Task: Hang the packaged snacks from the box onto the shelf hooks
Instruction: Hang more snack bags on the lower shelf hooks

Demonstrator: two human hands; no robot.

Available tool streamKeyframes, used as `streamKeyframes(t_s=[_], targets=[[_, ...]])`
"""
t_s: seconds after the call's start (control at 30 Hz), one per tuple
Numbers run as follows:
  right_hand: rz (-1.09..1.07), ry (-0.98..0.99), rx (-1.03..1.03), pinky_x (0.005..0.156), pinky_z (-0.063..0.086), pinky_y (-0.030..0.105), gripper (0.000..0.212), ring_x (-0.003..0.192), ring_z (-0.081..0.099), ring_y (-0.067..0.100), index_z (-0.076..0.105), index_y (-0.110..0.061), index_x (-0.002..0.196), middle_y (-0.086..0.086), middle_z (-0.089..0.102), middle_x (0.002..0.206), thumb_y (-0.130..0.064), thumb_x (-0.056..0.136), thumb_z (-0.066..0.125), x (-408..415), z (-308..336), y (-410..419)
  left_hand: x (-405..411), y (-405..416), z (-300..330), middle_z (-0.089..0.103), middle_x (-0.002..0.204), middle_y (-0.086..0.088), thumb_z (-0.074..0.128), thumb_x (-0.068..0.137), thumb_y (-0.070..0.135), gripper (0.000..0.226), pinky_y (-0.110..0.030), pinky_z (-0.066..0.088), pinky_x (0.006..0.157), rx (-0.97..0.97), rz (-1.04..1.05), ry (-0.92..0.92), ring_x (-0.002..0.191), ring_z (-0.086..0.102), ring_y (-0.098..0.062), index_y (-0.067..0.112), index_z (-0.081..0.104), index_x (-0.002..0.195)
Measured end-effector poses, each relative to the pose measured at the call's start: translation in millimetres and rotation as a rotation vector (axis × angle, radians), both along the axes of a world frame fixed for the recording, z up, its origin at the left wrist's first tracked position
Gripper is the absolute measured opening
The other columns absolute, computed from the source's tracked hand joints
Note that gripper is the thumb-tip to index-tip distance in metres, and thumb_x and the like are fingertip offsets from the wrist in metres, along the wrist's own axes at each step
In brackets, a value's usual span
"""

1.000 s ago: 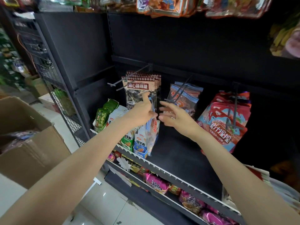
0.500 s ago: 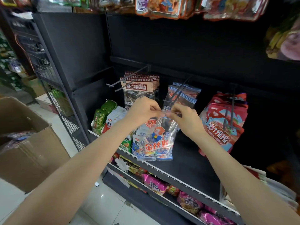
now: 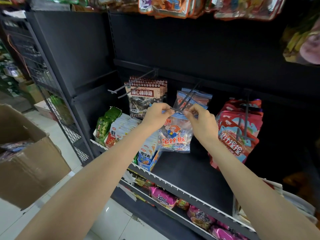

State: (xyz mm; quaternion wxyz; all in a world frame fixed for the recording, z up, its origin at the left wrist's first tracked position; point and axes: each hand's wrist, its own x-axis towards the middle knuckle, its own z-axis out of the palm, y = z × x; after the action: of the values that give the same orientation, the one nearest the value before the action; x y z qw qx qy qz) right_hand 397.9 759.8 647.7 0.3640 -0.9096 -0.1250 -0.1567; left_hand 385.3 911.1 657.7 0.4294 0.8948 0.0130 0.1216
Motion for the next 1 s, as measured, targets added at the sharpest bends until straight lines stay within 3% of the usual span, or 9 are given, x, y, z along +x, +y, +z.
streamKeyframes(t_s=[0.23, 0.33, 0.43, 0.5, 0.6, 0.67, 0.77, 0.9, 1.0], targets=[[0.001, -0.027, -0.056, 0.067, 0.053, 0.037, 0.02, 0.078, 0.062, 0.017, 0.057, -0.018, 0.09, -0.002, 0.066, 0.087, -0.037, 0.094, 0.055, 4.3, 0.0, 0.4, 10.5, 8.0, -4.2, 0.06, 0.081, 0.005, 0.054, 0.093, 0.012, 0.016, -0.009, 0.034, 0.061, 0.077, -0.061, -0.034, 0.077, 0.051, -0.004, 0.004, 0.068, 0.095], [-0.01, -0.044, -0.089, 0.063, 0.05, 0.032, 0.019, 0.077, 0.062, 0.017, 0.058, -0.018, 0.093, -0.002, 0.066, 0.087, -0.037, 0.094, 0.056, 4.3, -5.1, -3.8, 11.7, 10.5, -8.7, 0.062, 0.083, 0.005, 0.057, 0.092, 0.017, 0.017, -0.02, 0.038, 0.072, 0.091, -0.109, -0.029, 0.076, 0.053, 0.0, 0.004, 0.068, 0.096], [-0.021, -0.056, -0.102, 0.063, 0.049, 0.032, 0.017, 0.079, 0.062, 0.019, 0.058, -0.017, 0.096, -0.003, 0.067, 0.09, -0.033, 0.094, 0.056, 10.9, -9.1, -4.1, 16.8, 5.1, -12.9, 0.065, 0.089, 0.002, 0.057, 0.092, 0.014, 0.014, -0.023, 0.039, 0.077, 0.123, -0.064, -0.069, 0.086, 0.056, -0.007, 0.007, 0.068, 0.097], [-0.043, -0.091, -0.105, 0.064, 0.051, 0.037, 0.011, 0.078, 0.063, 0.023, 0.054, -0.016, 0.102, -0.001, 0.067, 0.094, -0.025, 0.095, 0.055, 17.7, -11.6, -4.2, 26.4, 1.4, -15.3, 0.068, 0.097, 0.001, 0.059, 0.089, 0.008, 0.013, -0.025, 0.043, 0.083, 0.155, -0.022, -0.098, 0.094, 0.059, -0.011, 0.011, 0.069, 0.098], [-0.034, -0.151, 0.029, 0.065, 0.052, 0.042, 0.018, 0.077, 0.061, 0.025, 0.05, -0.009, 0.109, 0.008, 0.062, 0.101, -0.001, 0.093, 0.049, 27.7, -16.6, -5.4, 45.8, -4.1, -13.6, 0.064, 0.086, 0.008, 0.059, 0.082, -0.003, 0.026, -0.033, 0.052, 0.083, 0.125, 0.017, -0.084, 0.09, 0.062, -0.015, 0.02, 0.064, 0.092], [-0.01, -0.182, 0.091, 0.07, 0.049, 0.031, 0.02, 0.081, 0.059, 0.025, 0.057, -0.002, 0.104, 0.012, 0.058, 0.104, 0.008, 0.09, 0.046, 34.9, -20.9, -5.7, 58.9, -10.2, -10.6, 0.062, 0.085, 0.005, 0.061, 0.081, -0.003, 0.023, -0.039, 0.053, 0.081, 0.08, 0.001, -0.087, 0.087, 0.062, -0.02, 0.018, 0.06, 0.091], [-0.004, -0.14, 0.064, 0.077, 0.036, 0.014, 0.021, 0.096, 0.058, 0.025, 0.062, 0.002, 0.106, 0.016, 0.051, 0.115, 0.004, 0.092, 0.047, 48.0, -24.1, -3.7, 76.5, -18.6, -10.5, 0.066, 0.09, -0.006, 0.065, 0.082, 0.009, 0.008, -0.038, 0.051, 0.08, 0.13, 0.013, -0.158, 0.087, 0.062, -0.023, 0.008, 0.063, 0.09], [0.013, -0.08, 0.026, 0.087, 0.035, 0.014, 0.028, 0.11, 0.054, 0.024, 0.055, 0.001, 0.122, 0.018, 0.036, 0.137, -0.002, 0.094, 0.05, 54.4, -22.8, -2.1, 88.5, -23.7, -13.0, 0.065, 0.1, -0.015, 0.06, 0.086, 0.01, 0.013, -0.038, 0.05, 0.08, 0.169, 0.021, -0.187, 0.093, 0.061, -0.029, 0.004, 0.062, 0.097], [0.012, -0.251, 0.037, 0.09, 0.041, 0.015, 0.029, 0.107, 0.05, 0.01, 0.058, -0.001, 0.117, 0.017, 0.035, 0.14, 0.003, 0.089, 0.054, 42.9, -34.4, -6.4, 87.0, -24.6, -17.6, 0.058, 0.109, -0.015, 0.058, 0.087, 0.006, 0.022, -0.042, 0.048, 0.084, 0.253, 0.041, -0.194, 0.103, 0.056, -0.03, 0.006, 0.059, 0.109]])
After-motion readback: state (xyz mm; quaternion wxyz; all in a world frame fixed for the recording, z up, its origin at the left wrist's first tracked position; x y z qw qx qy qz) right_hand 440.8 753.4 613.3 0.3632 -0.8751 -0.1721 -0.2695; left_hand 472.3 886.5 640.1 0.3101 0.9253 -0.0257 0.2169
